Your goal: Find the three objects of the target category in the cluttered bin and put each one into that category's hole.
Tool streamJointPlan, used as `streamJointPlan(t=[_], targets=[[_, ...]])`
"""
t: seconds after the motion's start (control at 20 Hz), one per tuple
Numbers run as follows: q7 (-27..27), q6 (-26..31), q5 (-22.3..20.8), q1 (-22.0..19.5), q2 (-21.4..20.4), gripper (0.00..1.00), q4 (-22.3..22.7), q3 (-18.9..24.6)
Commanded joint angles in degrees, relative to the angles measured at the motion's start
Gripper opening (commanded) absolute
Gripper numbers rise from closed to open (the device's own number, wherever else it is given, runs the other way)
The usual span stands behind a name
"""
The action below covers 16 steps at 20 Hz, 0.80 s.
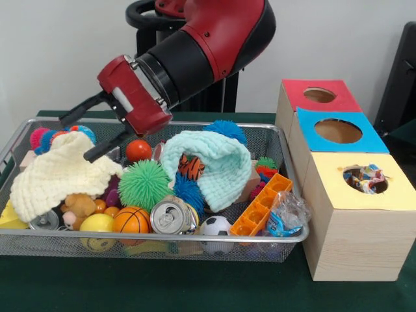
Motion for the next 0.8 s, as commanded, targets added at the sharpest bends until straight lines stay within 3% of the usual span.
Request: streamJointPlan(t=[0.05,0.3,0.8], targets=[[5.44,15.0,1.56,-0.51,3.61,1.0,-4.84,-1.79],[7.24,16.58,0.67,-0.81,7.35,1.0,-5.06,-2.6],[6.39,24.33,-0.22,-0.93,8.37,1.0,-4.93,-0.24]])
